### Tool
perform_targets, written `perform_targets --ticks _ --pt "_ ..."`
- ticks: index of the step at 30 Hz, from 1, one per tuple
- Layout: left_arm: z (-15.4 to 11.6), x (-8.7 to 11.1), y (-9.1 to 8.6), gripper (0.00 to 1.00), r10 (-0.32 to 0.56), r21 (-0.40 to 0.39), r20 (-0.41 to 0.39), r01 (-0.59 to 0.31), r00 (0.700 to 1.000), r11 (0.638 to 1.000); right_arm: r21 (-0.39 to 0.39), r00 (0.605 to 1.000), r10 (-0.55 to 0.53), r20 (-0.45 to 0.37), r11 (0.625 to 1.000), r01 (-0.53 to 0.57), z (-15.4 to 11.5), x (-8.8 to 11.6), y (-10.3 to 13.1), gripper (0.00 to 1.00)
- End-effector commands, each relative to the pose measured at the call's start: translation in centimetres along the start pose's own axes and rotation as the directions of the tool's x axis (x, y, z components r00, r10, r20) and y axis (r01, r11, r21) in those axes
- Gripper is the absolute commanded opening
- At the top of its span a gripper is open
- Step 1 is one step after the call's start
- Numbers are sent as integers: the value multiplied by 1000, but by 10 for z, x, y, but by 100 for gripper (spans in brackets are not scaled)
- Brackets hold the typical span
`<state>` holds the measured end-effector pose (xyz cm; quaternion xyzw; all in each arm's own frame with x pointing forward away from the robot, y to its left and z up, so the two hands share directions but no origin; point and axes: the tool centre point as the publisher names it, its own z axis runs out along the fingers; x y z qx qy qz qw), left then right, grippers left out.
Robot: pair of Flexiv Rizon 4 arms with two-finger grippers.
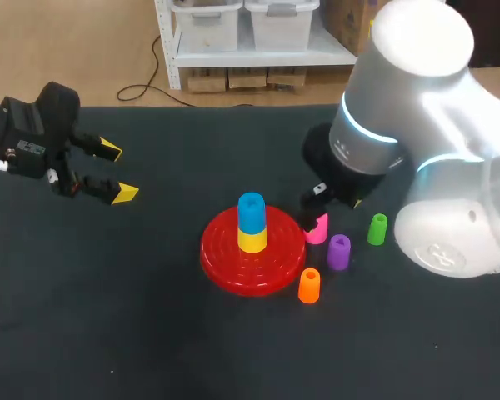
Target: Pick up and stack the cylinders on the red base in this order: pink,purple,orange,green
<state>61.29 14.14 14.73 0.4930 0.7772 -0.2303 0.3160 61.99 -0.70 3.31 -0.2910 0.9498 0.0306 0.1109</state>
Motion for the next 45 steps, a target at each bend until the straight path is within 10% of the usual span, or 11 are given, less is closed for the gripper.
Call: perform_targets --ticks 1,8,23,45 --pt "1 -1 1 100 -1 1 -6 1 1000 1000 5 1000 1 -23 1000 -1 4 -9 3 100" --pt "1 -1 1 100 -1 1 -6 1 1000 1000 2 999 5 -38 1000 -5 6 -13 5 100" --pt "1 -1 1 100 -1 1 -6 1 1000 1000 -11 999 20 -40 1000 -20 7 -18 6 49" --pt "1 -1 1 100 -1 1 -6 1 1000 1000 -4 999 -7 -41 1000 6 9 -10 11 49"
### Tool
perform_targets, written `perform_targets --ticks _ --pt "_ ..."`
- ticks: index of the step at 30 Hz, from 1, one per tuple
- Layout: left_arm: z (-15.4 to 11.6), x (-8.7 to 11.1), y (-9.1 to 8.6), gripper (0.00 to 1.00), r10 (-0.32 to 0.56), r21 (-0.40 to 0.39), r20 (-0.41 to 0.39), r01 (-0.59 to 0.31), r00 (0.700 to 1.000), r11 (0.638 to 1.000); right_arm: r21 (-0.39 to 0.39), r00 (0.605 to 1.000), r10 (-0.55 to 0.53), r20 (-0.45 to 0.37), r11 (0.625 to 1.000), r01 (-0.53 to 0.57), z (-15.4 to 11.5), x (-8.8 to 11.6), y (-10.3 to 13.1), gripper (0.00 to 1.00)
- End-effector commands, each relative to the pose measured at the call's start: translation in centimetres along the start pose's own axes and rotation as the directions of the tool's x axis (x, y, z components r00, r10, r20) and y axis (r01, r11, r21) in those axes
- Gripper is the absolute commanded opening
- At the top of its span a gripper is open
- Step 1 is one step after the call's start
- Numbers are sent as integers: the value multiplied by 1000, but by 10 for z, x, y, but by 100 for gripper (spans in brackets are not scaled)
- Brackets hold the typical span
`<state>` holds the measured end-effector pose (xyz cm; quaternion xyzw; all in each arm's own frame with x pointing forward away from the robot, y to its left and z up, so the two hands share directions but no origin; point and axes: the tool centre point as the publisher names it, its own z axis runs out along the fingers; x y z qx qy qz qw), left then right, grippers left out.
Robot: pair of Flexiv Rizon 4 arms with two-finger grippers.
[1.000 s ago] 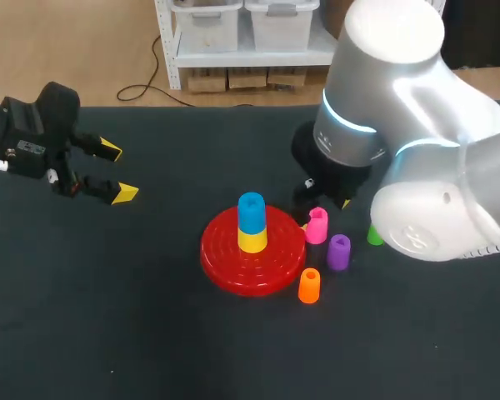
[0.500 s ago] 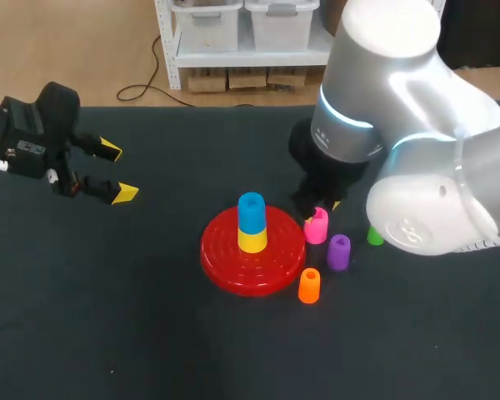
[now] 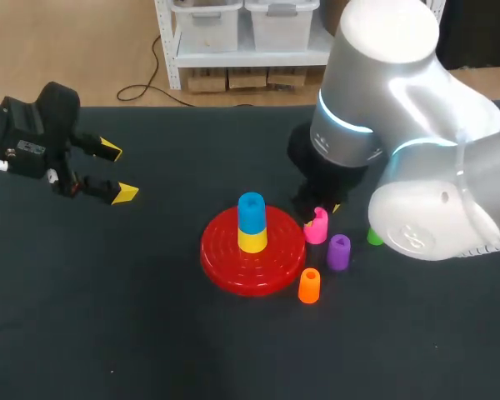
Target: Pick up and stack the cylinders on the red base in this order: pink,purple,orange,green
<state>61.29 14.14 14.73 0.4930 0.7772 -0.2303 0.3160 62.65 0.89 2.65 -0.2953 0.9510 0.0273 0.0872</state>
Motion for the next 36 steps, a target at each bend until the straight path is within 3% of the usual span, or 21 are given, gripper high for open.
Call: perform_targets --ticks 1,3,7,21,36 --pt "1 -1 1 100 -1 1 -6 1 1000 1000 5 1000 -1 6 1000 1 0 3 1 45" --pt "1 -1 1 100 -1 1 -6 1 1000 1000 6 1000 -5 8 1000 5 0 3 1 35" --pt "1 -1 1 100 -1 1 -6 1 1000 1000 2 1000 -5 15 1000 5 0 3 1 0" --pt "1 -1 1 100 -1 1 -6 1 1000 1000 9 999 -12 49 1000 11 -26 -12 -5 0" --pt "1 -1 1 100 -1 1 -6 1 1000 1000 19 993 -34 117 999 32 -80 -41 -15 0"
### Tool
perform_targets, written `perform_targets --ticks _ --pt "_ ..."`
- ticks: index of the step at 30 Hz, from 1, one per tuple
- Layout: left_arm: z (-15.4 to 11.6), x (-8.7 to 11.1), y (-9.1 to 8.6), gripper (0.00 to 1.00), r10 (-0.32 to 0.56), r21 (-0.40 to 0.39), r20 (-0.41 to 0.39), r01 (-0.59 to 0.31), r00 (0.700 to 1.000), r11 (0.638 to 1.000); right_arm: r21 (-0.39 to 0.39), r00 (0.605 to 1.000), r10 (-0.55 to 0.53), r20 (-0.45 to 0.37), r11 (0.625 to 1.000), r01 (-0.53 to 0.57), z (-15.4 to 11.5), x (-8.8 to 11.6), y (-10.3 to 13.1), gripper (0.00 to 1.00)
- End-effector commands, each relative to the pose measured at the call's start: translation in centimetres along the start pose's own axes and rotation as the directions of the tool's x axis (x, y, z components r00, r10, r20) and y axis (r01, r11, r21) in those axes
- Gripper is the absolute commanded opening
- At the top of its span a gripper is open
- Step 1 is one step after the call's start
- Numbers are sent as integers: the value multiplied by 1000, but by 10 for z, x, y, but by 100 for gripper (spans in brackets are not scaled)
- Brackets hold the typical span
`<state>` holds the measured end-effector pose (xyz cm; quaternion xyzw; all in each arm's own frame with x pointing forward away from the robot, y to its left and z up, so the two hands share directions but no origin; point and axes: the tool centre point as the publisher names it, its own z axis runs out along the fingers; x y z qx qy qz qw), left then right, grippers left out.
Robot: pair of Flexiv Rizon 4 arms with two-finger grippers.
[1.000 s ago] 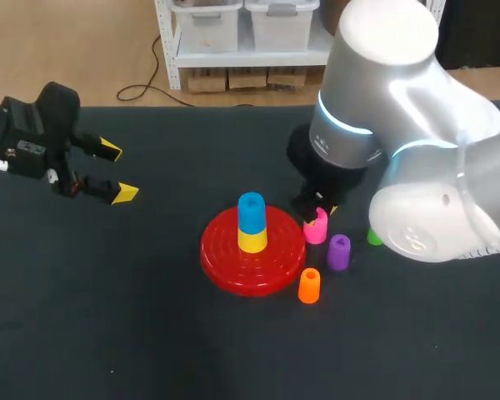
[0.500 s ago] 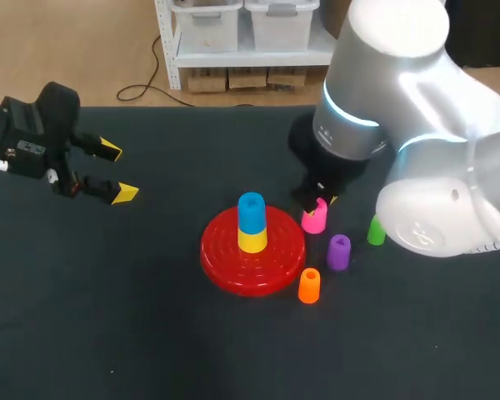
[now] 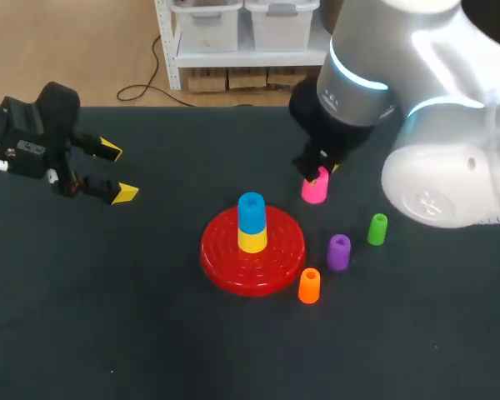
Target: Pick up and stack the cylinders on the red base in this order: pink,purple,orange,green
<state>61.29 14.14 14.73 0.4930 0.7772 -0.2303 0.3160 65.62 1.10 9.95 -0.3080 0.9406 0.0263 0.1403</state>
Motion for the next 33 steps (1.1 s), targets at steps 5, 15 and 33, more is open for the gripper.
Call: perform_targets --ticks 5,15,33 --pt "1 -1 1 100 -1 1 -6 1 1000 1000 -58 997 -6 75 998 10 -33 -18 8 0" --pt "1 -1 1 100 -1 1 -6 1 1000 1000 -72 988 -92 121 992 101 -53 -27 32 0" --pt "1 -1 1 100 -1 1 -6 1 1000 1000 -72 988 -92 121 992 101 -53 -27 32 0"
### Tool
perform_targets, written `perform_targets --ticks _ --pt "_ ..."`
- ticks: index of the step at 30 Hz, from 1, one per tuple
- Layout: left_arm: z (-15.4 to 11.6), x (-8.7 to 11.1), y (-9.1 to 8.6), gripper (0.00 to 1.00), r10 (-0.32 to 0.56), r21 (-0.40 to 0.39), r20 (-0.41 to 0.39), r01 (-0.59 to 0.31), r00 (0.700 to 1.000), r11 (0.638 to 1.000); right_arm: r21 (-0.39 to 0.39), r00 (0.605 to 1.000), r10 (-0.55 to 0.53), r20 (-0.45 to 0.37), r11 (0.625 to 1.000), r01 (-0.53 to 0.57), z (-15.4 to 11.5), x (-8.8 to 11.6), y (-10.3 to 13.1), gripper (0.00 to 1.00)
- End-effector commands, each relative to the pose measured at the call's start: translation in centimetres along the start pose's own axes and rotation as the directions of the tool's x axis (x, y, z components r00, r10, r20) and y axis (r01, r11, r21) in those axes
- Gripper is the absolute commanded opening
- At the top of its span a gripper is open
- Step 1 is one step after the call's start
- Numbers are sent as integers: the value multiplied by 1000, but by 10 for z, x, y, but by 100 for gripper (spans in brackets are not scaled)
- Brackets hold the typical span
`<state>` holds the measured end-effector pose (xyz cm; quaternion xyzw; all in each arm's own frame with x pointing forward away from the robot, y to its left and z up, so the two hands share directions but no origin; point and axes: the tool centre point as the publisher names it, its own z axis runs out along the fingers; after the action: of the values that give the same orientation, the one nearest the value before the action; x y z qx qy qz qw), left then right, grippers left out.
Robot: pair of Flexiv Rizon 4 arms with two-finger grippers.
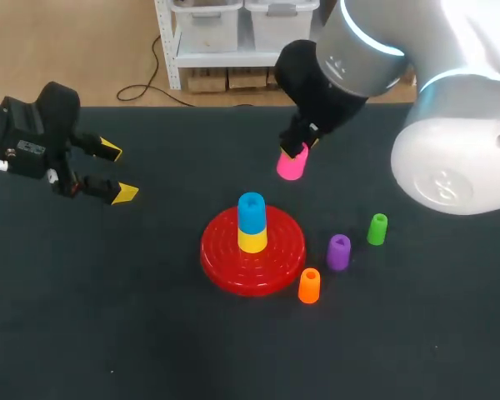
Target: Pick up and stack the cylinders on the red base in this order: pink,purple,orange,green
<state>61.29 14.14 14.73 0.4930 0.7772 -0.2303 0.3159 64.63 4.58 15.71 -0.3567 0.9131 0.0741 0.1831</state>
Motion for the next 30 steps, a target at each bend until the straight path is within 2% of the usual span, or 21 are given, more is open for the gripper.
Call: perform_targets --ticks 1,10,13,14,18,24,30 --pt "1 -1 1 100 -1 1 -6 1 1000 1000 0 1000 0 3 1000 0 0 1 0 0" --pt "1 -1 1 100 -1 1 -6 1 1000 1000 -23 995 -98 -31 995 97 -3 -12 20 0" --pt "1 -1 1 100 -1 1 -6 1 1000 1000 -13 988 -139 -62 990 138 -4 -15 29 0" --pt "1 -1 1 100 -1 1 -6 1 1000 1000 7 981 -167 -98 986 169 -4 -16 33 0" --pt "1 -1 1 100 -1 1 -6 1 1000 1000 0 966 -221 -137 975 223 -8 -16 51 0" --pt "1 -1 1 100 -1 1 -6 1 1000 1000 -19 954 -246 -173 969 247 -6 -14 68 0" --pt "1 -1 1 100 -1 1 -6 1 1000 1000 -24 942 -256 -217 966 257 4 -11 75 0"
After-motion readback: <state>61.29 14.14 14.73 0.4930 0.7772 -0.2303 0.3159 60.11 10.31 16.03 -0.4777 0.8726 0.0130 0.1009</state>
